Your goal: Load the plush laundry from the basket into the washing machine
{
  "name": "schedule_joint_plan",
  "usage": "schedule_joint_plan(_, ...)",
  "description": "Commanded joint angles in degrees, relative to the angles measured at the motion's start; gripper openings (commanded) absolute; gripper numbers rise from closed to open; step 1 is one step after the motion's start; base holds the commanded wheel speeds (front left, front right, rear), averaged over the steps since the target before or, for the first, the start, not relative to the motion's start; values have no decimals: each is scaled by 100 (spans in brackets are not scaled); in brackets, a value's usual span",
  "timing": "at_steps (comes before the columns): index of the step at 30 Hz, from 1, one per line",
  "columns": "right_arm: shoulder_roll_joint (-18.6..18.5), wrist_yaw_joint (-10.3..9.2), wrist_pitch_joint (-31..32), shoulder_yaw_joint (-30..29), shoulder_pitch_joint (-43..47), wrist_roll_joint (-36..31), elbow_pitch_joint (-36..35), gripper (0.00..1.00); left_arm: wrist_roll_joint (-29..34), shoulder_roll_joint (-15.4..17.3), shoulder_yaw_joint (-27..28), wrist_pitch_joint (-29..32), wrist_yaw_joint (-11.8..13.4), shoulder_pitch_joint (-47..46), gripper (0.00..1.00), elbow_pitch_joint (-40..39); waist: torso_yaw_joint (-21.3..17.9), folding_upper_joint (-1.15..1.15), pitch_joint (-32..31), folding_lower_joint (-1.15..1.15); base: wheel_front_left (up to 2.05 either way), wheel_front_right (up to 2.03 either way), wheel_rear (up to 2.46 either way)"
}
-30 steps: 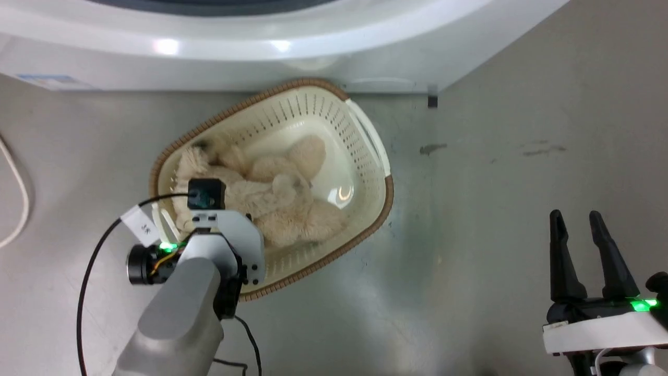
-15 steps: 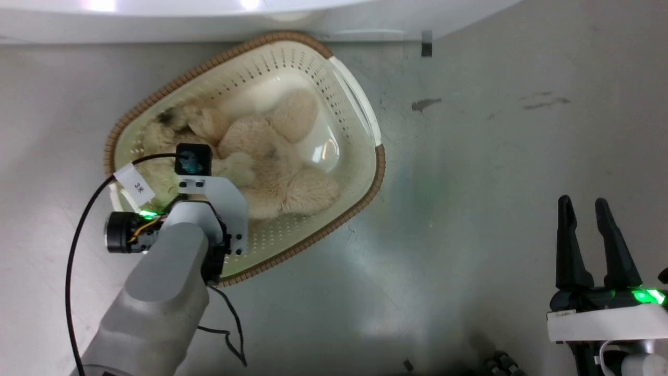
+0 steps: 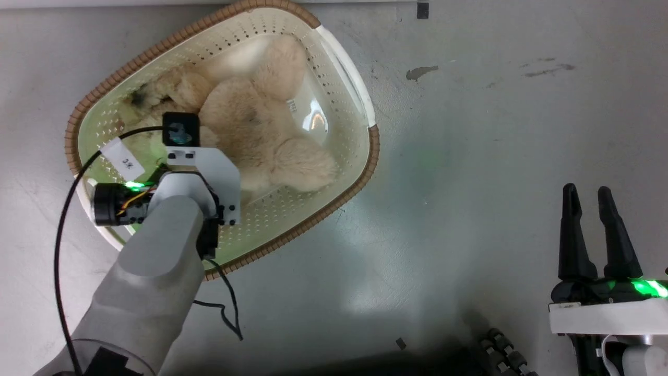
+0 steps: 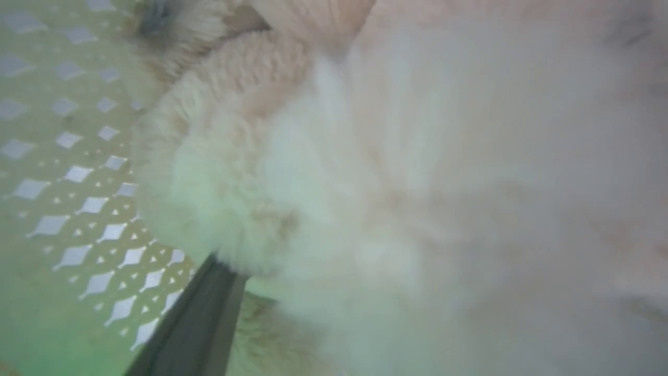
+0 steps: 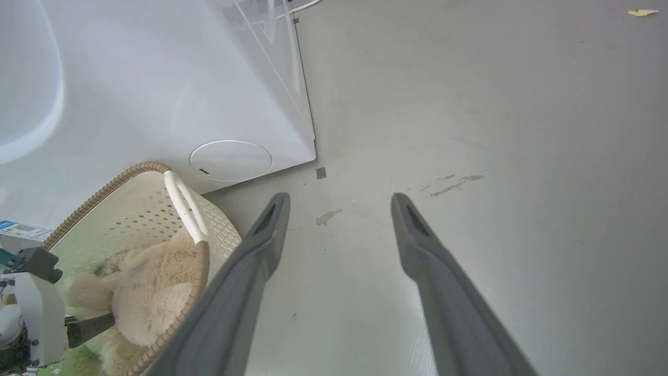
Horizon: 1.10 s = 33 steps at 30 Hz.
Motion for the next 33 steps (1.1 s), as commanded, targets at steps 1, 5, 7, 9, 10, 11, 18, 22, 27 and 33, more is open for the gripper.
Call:
schedule_joint_plan(1,-10,5,-26,15,-88,38,-8,100,-59,8,-14,-50,-99,-14,30,88,-6,0,13,0,0,0,0)
schedule_joint_plan(5,-10,5,-26,7,-98,47,30,100,-164,-67,6,-41,-198,-28,0,141,3,0,-3,0,0,0,0)
schedule_joint_plan(7,-10,5,-26,2,-105,48,58,100,-190,-114,-3,-67,-229,-35,0,133,27,0,-32,0,0,0,0)
schedule_joint_plan(9,-10,5,-26,30,-121,48,92,100,-228,-148,-5,-76,-270,-20,0,141,46,0,-80,0,0,0,0)
schedule_joint_plan(10,-10,5,-26,42,-131,50,110,100,-248,-159,-2,-96,-291,-9,0,144,55,0,-111,0,0,0,0)
schedule_joint_plan(11,-10,5,-26,53,-142,53,127,100,-265,-168,-3,-112,-312,3,0,151,61,0,-144,0,0,0,0)
schedule_joint_plan(18,-10,5,-26,95,-171,37,249,100,-374,-281,-28,-236,-448,134,0,226,116,0,-474,0,0,0,0)
schedule_joint_plan(22,-10,5,-26,93,-160,0,323,100,-445,-370,-43,-300,-523,242,0,286,174,0,-758,0,0,0,0)
schedule_joint_plan(27,-10,5,-26,94,-132,-46,416,100,-502,-481,-79,-437,-647,347,0,331,277,0,-1123,0,0,0,0)
schedule_joint_plan(33,-10,5,-26,79,-26,-115,570,100,-557,-631,-145,-628,-762,520,0,382,492,0,-1718,0,0,0,0)
